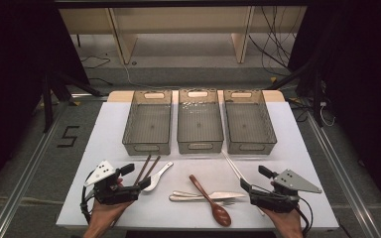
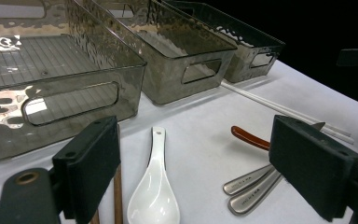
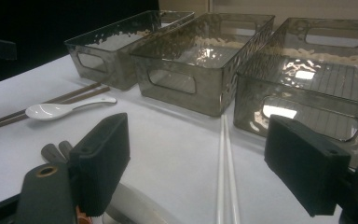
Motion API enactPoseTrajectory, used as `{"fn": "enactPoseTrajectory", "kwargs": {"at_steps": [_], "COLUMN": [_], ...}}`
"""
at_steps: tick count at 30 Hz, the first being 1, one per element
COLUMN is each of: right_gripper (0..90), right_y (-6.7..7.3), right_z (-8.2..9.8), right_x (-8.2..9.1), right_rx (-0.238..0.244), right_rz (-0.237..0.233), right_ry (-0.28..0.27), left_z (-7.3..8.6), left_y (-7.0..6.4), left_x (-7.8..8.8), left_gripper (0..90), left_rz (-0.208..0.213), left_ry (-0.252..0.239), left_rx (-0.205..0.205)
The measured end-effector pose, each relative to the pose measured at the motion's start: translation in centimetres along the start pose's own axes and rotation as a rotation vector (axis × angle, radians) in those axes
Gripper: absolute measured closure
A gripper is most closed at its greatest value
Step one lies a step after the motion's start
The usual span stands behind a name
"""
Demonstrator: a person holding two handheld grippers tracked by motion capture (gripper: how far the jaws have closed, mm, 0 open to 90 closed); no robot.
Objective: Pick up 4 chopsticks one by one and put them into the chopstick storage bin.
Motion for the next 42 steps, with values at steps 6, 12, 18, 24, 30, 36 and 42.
{"fn": "enactPoseTrajectory", "kwargs": {"at_steps": [6,12,18,24,30,36,42], "right_gripper": [23.1,23.3,23.5,23.6,23.6,23.7,23.8], "right_y": [0.0,-0.2,-0.1,0.0,0.1,0.1,0.2], "right_z": [0.0,0.1,0.1,0.0,0.0,0.1,0.1], "right_x": [0.0,-0.2,-0.2,-0.2,-0.3,-0.4,-0.5], "right_rx": [-0.004,-0.011,-0.005,0.008,0.006,0.008,0.013], "right_rz": [0.002,0.002,0.002,0.001,-0.004,-0.007,-0.009], "right_ry": [0.004,0.011,0.017,0.02,0.023,0.027,0.034], "left_z": [0.0,-0.1,-0.3,-1.0,-1.0,-1.2,-0.8], "left_y": [0.1,0.4,1.1,1.7,2.8,4.0,4.7], "left_x": [0.0,-0.1,-0.2,0.1,-0.4,-0.6,-1.3], "left_gripper": [15.8,15.8,16.0,16.6,18.2,22.1,25.9], "left_rz": [-0.01,-0.026,-0.09,-0.131,-0.22,-0.311,-0.369], "left_ry": [0.004,0.016,0.071,0.114,0.217,0.371,0.528], "left_rx": [-0.001,0.007,0.01,0.032,0.03,0.028,0.013]}}
Point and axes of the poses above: each handheld gripper's, and its own axes: x roughly backward along the jaws, z roughly out of its underside, y roughly to its left, the point moved 6 cm from there along -x, roughly forward along the jaws, and after that the axes turned 13 degrees about x, right-handed, at the moved point
